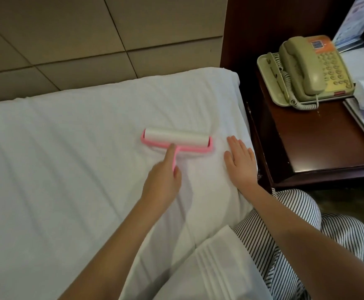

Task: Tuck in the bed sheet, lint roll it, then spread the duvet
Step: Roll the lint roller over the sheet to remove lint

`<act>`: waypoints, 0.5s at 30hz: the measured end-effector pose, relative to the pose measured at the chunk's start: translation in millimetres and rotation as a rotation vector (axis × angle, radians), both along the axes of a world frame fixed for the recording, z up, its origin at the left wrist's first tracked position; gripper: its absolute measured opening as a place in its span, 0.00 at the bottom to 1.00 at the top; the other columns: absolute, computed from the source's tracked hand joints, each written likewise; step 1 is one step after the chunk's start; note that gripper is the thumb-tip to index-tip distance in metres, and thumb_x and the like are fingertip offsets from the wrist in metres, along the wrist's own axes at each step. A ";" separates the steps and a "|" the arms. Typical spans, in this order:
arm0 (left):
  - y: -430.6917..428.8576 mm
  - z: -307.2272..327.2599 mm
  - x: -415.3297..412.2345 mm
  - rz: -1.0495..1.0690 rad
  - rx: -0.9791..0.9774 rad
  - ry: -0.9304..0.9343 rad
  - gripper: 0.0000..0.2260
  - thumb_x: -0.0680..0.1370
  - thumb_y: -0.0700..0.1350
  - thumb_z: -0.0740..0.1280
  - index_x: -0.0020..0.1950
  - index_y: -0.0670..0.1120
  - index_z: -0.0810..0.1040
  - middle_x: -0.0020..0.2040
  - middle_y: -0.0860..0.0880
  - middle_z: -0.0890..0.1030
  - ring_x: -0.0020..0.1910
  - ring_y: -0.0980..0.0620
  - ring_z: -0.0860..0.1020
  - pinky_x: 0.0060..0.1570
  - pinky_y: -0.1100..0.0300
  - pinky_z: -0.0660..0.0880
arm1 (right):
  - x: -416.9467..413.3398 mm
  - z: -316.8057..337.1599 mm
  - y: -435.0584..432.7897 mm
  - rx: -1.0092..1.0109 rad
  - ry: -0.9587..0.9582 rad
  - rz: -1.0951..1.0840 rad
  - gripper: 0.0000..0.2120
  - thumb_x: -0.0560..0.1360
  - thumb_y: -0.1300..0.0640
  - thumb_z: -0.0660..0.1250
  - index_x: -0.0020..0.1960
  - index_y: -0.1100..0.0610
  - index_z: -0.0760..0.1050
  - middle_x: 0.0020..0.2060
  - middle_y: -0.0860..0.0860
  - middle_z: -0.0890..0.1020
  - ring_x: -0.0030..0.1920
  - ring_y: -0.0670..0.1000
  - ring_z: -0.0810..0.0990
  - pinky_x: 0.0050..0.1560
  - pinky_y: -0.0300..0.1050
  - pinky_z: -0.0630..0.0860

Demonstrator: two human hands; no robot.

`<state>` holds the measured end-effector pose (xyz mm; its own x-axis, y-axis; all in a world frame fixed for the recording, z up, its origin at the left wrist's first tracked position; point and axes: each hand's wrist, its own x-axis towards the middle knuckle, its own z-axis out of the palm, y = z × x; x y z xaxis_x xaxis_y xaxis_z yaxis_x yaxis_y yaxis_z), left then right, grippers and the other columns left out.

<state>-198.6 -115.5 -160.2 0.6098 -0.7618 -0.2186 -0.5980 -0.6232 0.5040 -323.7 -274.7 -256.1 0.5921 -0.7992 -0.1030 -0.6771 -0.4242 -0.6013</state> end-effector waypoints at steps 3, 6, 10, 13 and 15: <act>9.8 1.5 2.2 -0.028 0.025 -0.012 0.27 0.79 0.41 0.58 0.77 0.52 0.53 0.46 0.38 0.78 0.45 0.40 0.77 0.41 0.55 0.70 | 1.1 0.9 0.9 -0.014 -0.004 -0.008 0.23 0.82 0.56 0.51 0.76 0.52 0.56 0.75 0.48 0.58 0.76 0.48 0.52 0.73 0.45 0.43; -40.4 -1.1 30.7 -0.023 -0.035 -0.050 0.26 0.78 0.40 0.59 0.75 0.49 0.57 0.52 0.36 0.78 0.50 0.37 0.78 0.43 0.54 0.71 | 1.4 7.2 -1.9 0.008 0.019 0.013 0.23 0.81 0.56 0.51 0.76 0.53 0.57 0.75 0.49 0.59 0.75 0.49 0.52 0.74 0.48 0.45; -90.2 -0.1 46.6 0.013 -0.071 0.002 0.25 0.77 0.38 0.59 0.74 0.49 0.59 0.59 0.40 0.74 0.55 0.41 0.75 0.45 0.56 0.71 | 1.3 16.0 -7.6 0.003 0.086 0.083 0.23 0.81 0.56 0.51 0.75 0.55 0.57 0.74 0.50 0.60 0.74 0.51 0.55 0.74 0.51 0.50; -63.2 -8.0 34.6 -0.023 -0.123 -0.043 0.28 0.74 0.32 0.60 0.74 0.43 0.60 0.68 0.40 0.62 0.67 0.43 0.65 0.61 0.61 0.64 | 3.1 17.0 -8.8 -0.030 0.102 0.086 0.22 0.81 0.56 0.53 0.74 0.56 0.58 0.73 0.51 0.62 0.73 0.52 0.58 0.72 0.51 0.54; -27.4 -14.3 21.6 -0.052 -0.144 -0.085 0.31 0.74 0.30 0.60 0.76 0.41 0.56 0.74 0.42 0.55 0.74 0.47 0.57 0.67 0.68 0.55 | 4.8 14.2 -5.8 -0.054 0.099 0.062 0.22 0.80 0.56 0.51 0.74 0.56 0.59 0.73 0.51 0.63 0.73 0.52 0.59 0.72 0.51 0.54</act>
